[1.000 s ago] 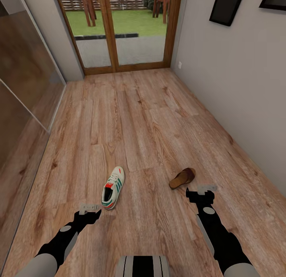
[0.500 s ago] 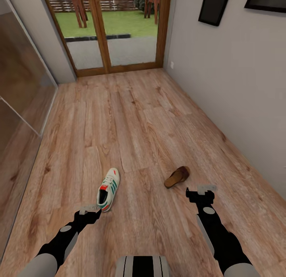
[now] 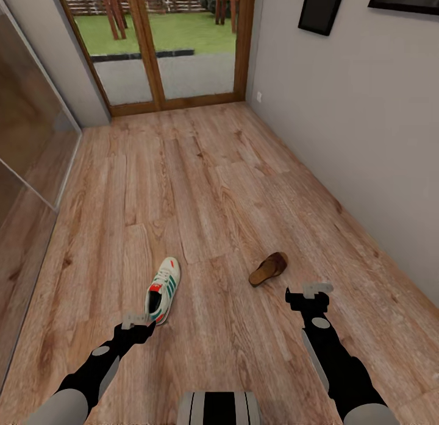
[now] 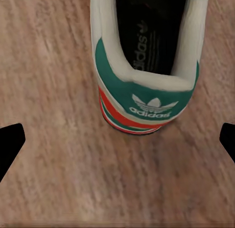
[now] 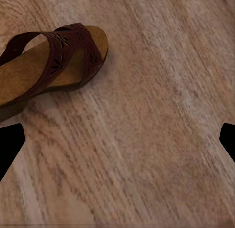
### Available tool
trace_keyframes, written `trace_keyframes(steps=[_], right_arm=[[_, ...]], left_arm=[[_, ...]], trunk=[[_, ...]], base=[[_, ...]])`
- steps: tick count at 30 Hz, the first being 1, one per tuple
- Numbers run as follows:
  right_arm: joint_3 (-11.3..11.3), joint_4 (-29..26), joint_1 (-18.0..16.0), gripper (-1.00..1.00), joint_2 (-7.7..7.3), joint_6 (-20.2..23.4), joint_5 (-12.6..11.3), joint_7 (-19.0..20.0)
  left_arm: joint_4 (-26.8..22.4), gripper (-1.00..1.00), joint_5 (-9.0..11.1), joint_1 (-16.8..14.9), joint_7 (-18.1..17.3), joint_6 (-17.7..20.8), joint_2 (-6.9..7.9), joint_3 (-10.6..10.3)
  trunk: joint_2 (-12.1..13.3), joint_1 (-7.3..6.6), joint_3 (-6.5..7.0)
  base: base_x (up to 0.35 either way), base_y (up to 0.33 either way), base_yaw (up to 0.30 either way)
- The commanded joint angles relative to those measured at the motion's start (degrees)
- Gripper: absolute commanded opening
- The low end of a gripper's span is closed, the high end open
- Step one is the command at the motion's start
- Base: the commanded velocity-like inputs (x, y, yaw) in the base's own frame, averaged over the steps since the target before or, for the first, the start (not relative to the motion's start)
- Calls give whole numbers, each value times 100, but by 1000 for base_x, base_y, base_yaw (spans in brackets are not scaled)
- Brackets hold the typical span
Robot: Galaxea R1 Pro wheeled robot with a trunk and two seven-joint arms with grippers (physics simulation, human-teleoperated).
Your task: Pick up the two gym shoes and the two sandals from the corridor floor and place them onto the hallstand (shoe rack) in the corridor, making sure they are on the rack and not on the floor. Arrange them so the two gym shoes are next to each other and the two sandals are next to each other.
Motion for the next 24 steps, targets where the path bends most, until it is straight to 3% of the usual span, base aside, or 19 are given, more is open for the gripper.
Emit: trace_keyframes(steps=[1,7,18,24], right_arm=[[20,-6,-2,100,-6,49,29,-33],[20,-7,-2,100,-6,49,29,-33],[20,-5,-1,100,-6,49,29,-33],[20,-8,-2,100,-6,49,29,-33]], left_arm=[[3,100,-60,-4,-38,-24,-5,49],[3,100,-60,-3,-38,-25,-9,49],[3,100,-72,1,-38,-44,-12,54],[3,100,-71,-3,-38,-49,-16,59]], trunk=[[-3,1,-26],[-11,17,-159],[-11,17,-159],[-11,17,-159]], base=[[0,0,-2],[0,0,0],[0,0,0],[182,0,0]])
